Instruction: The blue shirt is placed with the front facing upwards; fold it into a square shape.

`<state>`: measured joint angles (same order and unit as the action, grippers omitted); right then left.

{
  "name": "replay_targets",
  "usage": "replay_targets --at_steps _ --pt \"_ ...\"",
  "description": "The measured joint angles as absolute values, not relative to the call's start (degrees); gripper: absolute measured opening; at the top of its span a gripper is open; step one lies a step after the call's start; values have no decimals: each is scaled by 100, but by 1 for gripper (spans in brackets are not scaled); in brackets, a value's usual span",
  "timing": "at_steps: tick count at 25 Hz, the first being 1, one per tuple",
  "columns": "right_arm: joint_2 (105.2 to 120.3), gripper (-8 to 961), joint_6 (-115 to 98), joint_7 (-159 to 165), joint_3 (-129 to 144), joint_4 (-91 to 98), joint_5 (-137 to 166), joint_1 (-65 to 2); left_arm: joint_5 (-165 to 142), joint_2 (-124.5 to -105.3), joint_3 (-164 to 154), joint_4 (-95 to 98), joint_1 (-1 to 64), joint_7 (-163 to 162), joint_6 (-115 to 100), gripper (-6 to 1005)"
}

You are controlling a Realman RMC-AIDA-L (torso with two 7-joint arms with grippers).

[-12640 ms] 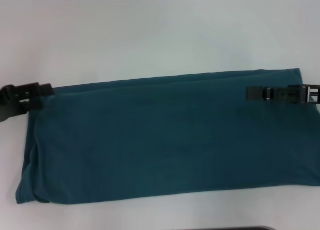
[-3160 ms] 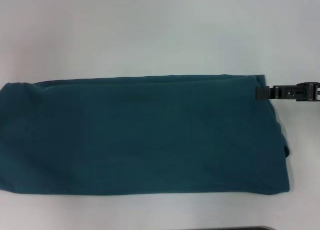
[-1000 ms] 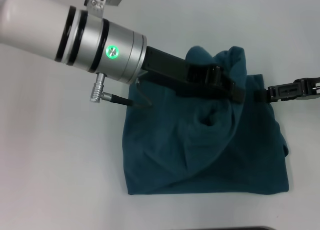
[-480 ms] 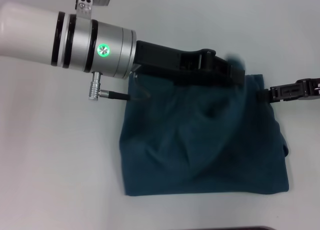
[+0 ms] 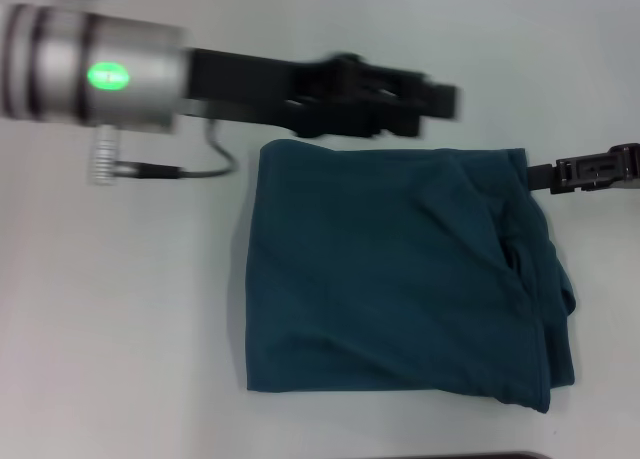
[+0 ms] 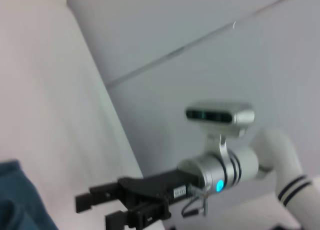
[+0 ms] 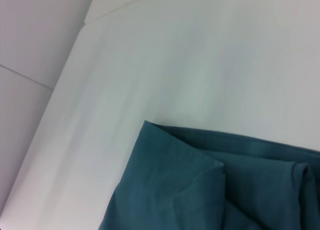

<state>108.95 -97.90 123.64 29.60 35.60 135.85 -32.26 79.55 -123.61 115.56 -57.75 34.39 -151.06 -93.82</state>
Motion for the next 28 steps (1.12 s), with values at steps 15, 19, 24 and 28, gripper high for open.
replay_targets --at_steps 15,19,24,28 --pt "11050 846 -9886 12498 3621 3560 13612 -3596 6694 -11886 13666 -6248 2027 -14743 -10735 579" --pt "11074 846 -9711 12831 3757 3560 13613 -3624 6687 -11910 13899 -6249 1949 -14606 -10862 579" --pt "11150 845 -9576 13049 3817 3559 13615 -3625 6668 -11932 13935 -6258 1946 -14547 -10890 578" --pt "11213 845 -9534 13073 3937 3539 13615 -3636 6544 -11875 14033 -6266 1972 -14551 -10892 579"
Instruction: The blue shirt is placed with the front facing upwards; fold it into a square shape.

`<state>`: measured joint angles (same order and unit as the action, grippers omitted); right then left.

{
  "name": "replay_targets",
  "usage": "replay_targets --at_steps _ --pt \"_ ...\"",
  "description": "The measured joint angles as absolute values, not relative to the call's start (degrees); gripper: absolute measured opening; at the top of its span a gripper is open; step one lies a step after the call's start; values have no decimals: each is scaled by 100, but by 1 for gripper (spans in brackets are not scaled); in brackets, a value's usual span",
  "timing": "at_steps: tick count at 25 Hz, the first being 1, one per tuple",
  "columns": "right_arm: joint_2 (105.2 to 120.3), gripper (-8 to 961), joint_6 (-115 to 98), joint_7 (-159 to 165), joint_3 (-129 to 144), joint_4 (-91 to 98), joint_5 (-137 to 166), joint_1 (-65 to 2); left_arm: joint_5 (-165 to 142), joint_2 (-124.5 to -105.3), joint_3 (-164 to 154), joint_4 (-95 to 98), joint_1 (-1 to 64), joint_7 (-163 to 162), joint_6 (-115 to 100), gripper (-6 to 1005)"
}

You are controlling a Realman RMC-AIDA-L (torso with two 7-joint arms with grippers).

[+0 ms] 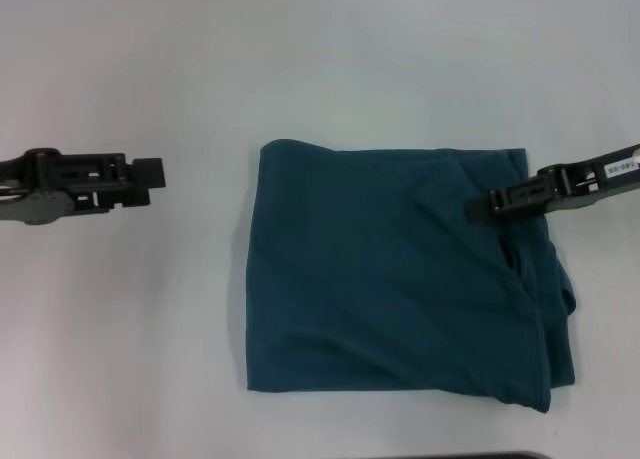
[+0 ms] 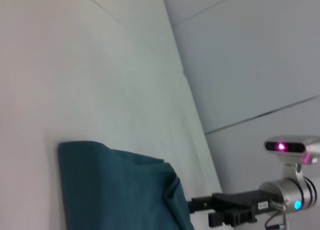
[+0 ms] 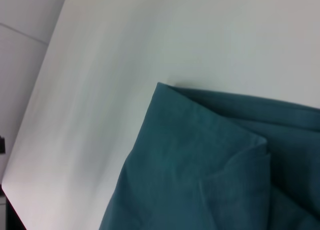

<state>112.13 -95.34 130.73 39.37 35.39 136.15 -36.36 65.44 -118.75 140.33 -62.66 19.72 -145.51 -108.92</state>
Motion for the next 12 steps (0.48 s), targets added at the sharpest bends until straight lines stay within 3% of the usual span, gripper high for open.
replay_targets --at_steps 12 --pt "11314 844 -9123 13225 4210 3502 13612 -3710 6519 -11896 14209 -6241 1975 -14485 -10971 578"
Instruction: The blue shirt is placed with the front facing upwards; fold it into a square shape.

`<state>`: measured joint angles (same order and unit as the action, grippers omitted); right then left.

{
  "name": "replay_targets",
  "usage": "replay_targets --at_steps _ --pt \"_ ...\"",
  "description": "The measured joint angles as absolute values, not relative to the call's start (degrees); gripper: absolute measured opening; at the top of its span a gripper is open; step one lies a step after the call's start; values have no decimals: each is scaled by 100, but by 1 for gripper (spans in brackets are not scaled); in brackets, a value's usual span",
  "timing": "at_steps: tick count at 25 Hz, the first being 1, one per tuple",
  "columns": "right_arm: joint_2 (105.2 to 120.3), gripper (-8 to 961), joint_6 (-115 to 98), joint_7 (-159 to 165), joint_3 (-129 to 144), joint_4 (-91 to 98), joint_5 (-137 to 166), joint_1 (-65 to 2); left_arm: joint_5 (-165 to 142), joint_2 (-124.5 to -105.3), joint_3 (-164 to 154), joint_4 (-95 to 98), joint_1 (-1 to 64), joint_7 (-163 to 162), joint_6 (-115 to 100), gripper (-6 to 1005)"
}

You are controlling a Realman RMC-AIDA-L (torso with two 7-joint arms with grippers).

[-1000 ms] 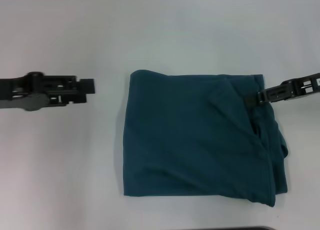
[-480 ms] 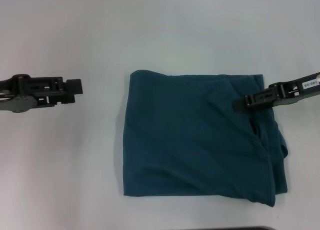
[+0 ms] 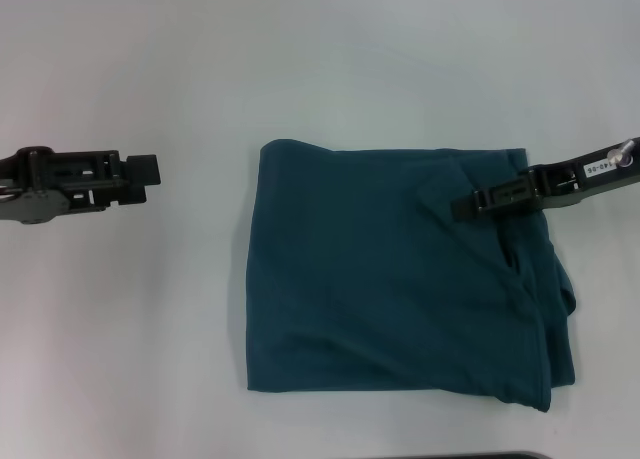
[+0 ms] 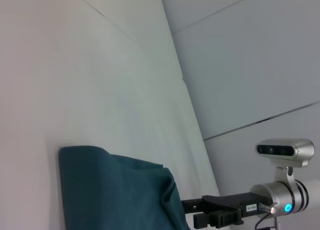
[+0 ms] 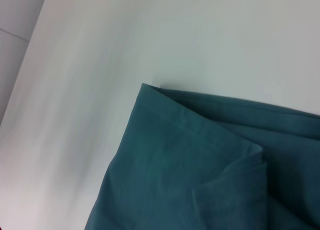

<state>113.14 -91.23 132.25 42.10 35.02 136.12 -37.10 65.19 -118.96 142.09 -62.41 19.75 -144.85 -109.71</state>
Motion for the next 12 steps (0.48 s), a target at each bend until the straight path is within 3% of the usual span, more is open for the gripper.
replay_targets --at_steps 6,12 --pt "11322 844 -9098 13320 4215 3537 13680 -3730 6533 -11893 14213 -6231 1980 -14484 -10958 578" --pt "11165 843 -9239 13417 4208 3551 13685 -3754 6527 -11885 14263 -6221 1996 -14484 -10936 578"
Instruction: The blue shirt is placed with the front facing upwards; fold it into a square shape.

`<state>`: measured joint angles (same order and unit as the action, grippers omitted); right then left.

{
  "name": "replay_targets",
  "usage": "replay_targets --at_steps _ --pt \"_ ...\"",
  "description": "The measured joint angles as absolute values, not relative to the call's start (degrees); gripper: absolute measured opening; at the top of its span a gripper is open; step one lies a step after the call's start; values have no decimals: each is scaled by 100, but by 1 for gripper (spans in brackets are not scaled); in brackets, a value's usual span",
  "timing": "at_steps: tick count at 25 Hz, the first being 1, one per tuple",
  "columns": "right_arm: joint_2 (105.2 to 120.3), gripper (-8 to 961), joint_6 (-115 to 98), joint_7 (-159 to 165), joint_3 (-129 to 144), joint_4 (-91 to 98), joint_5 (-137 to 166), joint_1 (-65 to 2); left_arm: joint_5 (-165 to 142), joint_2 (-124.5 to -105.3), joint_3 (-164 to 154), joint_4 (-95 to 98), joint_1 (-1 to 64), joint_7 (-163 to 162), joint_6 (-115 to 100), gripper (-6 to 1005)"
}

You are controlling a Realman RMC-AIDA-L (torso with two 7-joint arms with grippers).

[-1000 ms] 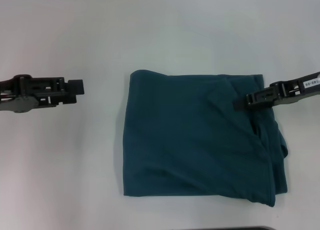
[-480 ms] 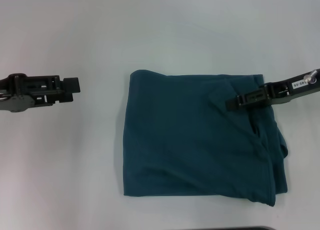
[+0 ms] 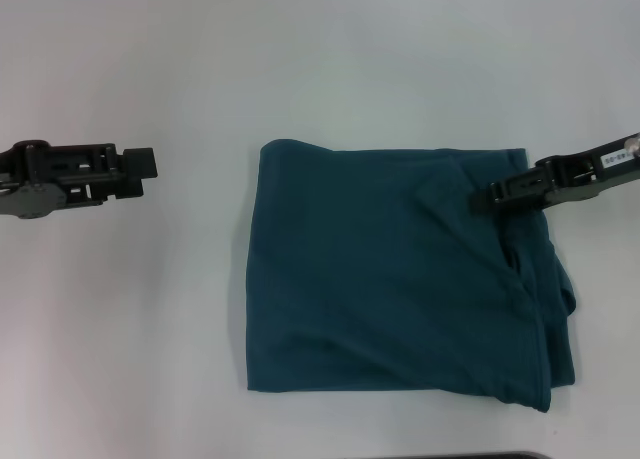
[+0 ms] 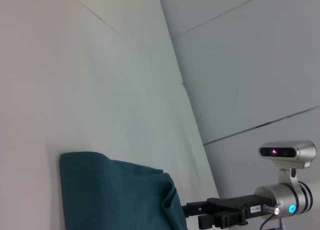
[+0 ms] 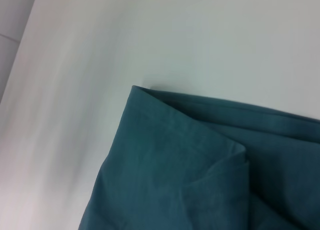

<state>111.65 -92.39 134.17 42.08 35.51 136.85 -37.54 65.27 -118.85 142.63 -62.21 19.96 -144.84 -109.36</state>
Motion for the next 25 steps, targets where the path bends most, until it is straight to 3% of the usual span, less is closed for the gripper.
replay_targets --at_steps 6,14,25 --pt "11071 843 -9260 13507 4218 3542 13693 -3727 6529 -11882 14271 -6213 1996 -14482 -10926 579" --pt "11178 842 -9250 13535 4219 3490 13694 -3700 6510 -11870 14282 -6213 2008 -14473 -10906 579" --pt "11184 842 -8998 13594 4154 3340 13726 -3674 6505 -11914 14282 -6213 1989 -14441 -10907 579"
